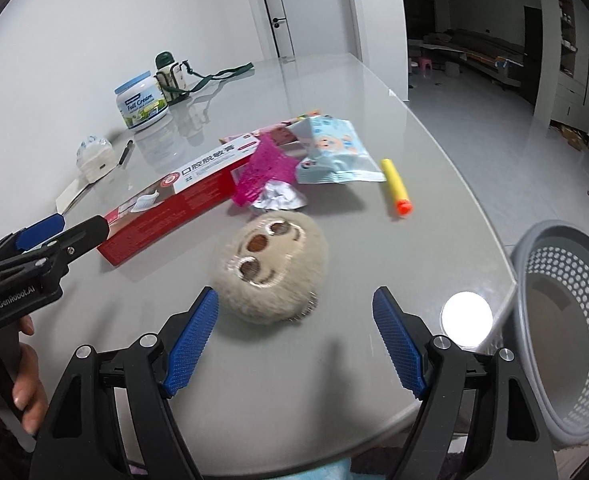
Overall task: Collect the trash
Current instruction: 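Grasp the plush sloth with the right gripper while the left gripper grasps the toothpaste box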
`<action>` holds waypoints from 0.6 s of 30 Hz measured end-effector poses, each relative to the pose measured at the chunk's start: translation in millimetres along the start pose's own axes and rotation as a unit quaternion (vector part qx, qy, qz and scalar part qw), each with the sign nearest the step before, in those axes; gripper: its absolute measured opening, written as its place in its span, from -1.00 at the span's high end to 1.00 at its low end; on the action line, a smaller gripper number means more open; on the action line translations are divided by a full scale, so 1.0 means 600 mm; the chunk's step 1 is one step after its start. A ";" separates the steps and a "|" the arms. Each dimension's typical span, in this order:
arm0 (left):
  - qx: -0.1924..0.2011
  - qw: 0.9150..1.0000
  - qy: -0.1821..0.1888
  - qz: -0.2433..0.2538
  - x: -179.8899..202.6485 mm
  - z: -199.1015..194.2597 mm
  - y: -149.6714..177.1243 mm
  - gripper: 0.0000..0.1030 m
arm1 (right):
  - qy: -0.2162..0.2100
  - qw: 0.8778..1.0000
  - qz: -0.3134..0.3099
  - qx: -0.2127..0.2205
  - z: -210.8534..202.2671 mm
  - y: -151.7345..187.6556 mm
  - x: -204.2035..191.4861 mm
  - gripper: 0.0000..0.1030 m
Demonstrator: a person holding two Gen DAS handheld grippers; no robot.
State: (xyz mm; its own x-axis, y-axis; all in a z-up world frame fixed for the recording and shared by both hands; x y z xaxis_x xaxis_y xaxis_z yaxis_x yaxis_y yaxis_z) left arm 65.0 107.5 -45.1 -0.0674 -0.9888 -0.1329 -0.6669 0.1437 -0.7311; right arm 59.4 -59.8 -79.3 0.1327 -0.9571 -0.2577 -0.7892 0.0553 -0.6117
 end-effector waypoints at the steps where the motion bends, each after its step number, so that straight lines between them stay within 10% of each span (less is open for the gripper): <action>1: 0.002 1.000 -0.002 -0.002 -0.004 0.000 0.000 -0.83 | 0.000 1.000 -0.002 -0.002 0.004 0.000 -0.004 -0.48; 18: 0.020 1.000 0.006 0.011 -0.047 0.029 -0.027 -0.87 | 0.056 0.998 0.000 -0.025 0.077 -0.020 -0.028 -0.47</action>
State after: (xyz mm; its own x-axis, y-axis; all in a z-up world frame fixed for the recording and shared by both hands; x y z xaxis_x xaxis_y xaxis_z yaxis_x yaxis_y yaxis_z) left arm 90.5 133.5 -41.2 -0.0906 -0.9858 -0.1415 -0.6345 0.1666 -0.7547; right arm 94.2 -31.3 -102.1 0.0664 -0.9830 -0.1711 -0.8185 0.0444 -0.5728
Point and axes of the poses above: each gripper's, at about its wrist camera, not at the fingertips, and z roughly the way its jaws point, x to its right, y to its underside, the point moved 6 cm from there along z, roughly the way its jaws point, and after that the axes turned 7 degrees about z, right-handed, at the moved point
